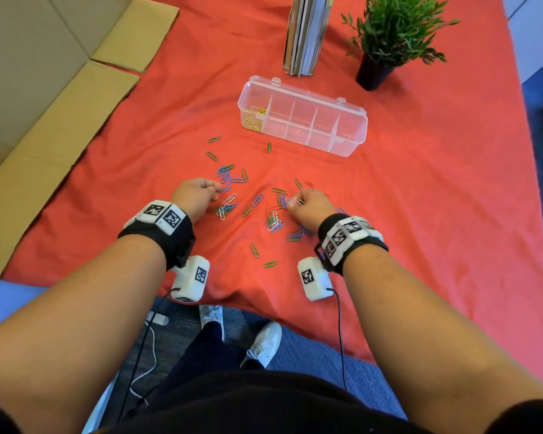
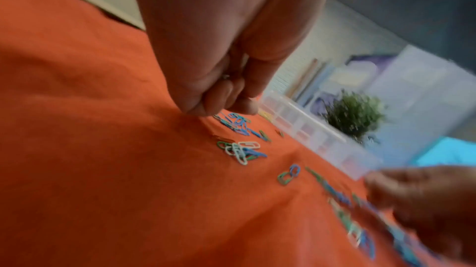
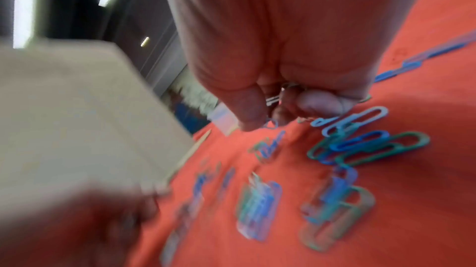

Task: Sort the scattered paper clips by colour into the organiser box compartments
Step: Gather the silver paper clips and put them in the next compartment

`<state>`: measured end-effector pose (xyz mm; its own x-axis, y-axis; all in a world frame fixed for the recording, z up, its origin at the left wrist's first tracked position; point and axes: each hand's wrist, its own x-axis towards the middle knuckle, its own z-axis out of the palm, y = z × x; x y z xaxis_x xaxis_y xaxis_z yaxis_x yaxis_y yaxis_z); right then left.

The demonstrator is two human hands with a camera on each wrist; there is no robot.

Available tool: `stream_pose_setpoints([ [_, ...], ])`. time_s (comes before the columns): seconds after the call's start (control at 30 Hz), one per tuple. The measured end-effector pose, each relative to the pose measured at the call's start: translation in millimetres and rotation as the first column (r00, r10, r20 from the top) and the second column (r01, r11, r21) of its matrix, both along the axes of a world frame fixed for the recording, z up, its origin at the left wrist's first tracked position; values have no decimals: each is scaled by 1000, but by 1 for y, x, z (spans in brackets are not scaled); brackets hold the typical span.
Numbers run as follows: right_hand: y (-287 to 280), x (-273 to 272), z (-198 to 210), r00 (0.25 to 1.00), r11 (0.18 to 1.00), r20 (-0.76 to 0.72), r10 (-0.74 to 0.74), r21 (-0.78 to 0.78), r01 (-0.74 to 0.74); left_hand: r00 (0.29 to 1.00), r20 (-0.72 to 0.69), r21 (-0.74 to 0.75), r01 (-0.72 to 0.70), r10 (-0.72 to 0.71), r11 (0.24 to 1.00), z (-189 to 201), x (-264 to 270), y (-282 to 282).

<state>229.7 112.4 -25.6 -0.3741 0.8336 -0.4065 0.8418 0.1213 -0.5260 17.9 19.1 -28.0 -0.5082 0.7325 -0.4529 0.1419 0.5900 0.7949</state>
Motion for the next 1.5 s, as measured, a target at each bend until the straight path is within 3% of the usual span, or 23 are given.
stream_pose_setpoints([
  [0.07, 4, 5, 5, 934, 953, -266, -237, -250, 171, 957, -242, -44, 152, -158, 987, -2, 2, 1],
  [0.13, 8, 13, 11, 789, 853, -417, -451, -461, 245, 845, -435, -119, 289, -311, 950, -6, 7, 2],
  [0.23, 13, 28, 20, 645, 739, -453, -615, -615, 273, 724, -581, -159, 347, -371, 924, -10, 15, 6],
  [0.33, 14, 44, 27, 458, 555, -420, -784, -804, 213, 704, -609, -163, 341, -366, 926, -14, 20, 9],
  [0.37, 14, 48, 29, 430, 509, -392, -813, -838, 198, 704, -607, -169, 338, -368, 926, -16, 21, 10],
  [0.43, 14, 51, 28, 436, 481, -350, -829, -844, 236, 707, -592, -185, 347, -386, 919, -17, 24, 12],
  [0.47, 14, 51, 26, 476, 502, -331, -815, -814, 293, 712, -581, -188, 354, -394, 916, -16, 25, 13],
  [0.5, 14, 50, 21, 543, 558, -319, -777, -748, 359, 720, -574, -178, 355, -390, 918, -16, 26, 14],
  [0.57, 15, 48, 9, 741, 748, -285, -609, -517, 416, 753, -566, -122, 326, -335, 938, -15, 25, 14],
  [0.63, 15, 47, 0, 919, 916, -173, -354, -265, 303, 826, -502, -45, 272, -257, 961, -11, 22, 12],
  [0.73, 9, 45, -5, 990, 989, 19, -138, -45, 139, 958, -223, -48, 171, -177, 984, -1, 18, 10],
  [0.8, 2, 45, -11, 993, 998, 111, -47, 41, 43, 995, 98, -40, -4, 8, 999, 5, 15, 7],
  [0.87, -4, 43, -15, 985, 995, 175, -11, 97, -6, 912, 362, -80, -175, 192, 981, 14, 13, 1],
  [0.93, -7, 38, -18, 976, 990, 216, 16, 131, -46, 829, 505, -104, -219, 241, 970, 21, 10, -6],
  [1.1, -11, 23, -12, 970, 985, 213, 122, 97, -145, 767, 594, -104, -228, 244, 968, 28, 5, -16],
  [1.17, -9, 21, -8, 988, 995, 130, 79, 46, -86, 771, 589, -113, -218, 242, 969, 26, 4, -18],
  [1.23, -6, 21, -2, 998, 998, -43, -46, -56, 43, 771, 593, -107, -210, 232, 972, 24, 5, -18],
  [1.3, -4, 21, 2, 927, 959, -281, -248, -208, 193, 787, 578, -84, -207, 217, 975, 22, 6, -18],
  [1.37, -2, 22, 7, 767, 869, -431, -475, -368, 331, 816, 550, -51, -183, 181, 982, 20, 8, -17],
  [1.5, 1, 28, 18, 564, 749, -526, -637, -596, 290, 832, 539, -41, -128, 129, 991, 18, 10, -16],
])
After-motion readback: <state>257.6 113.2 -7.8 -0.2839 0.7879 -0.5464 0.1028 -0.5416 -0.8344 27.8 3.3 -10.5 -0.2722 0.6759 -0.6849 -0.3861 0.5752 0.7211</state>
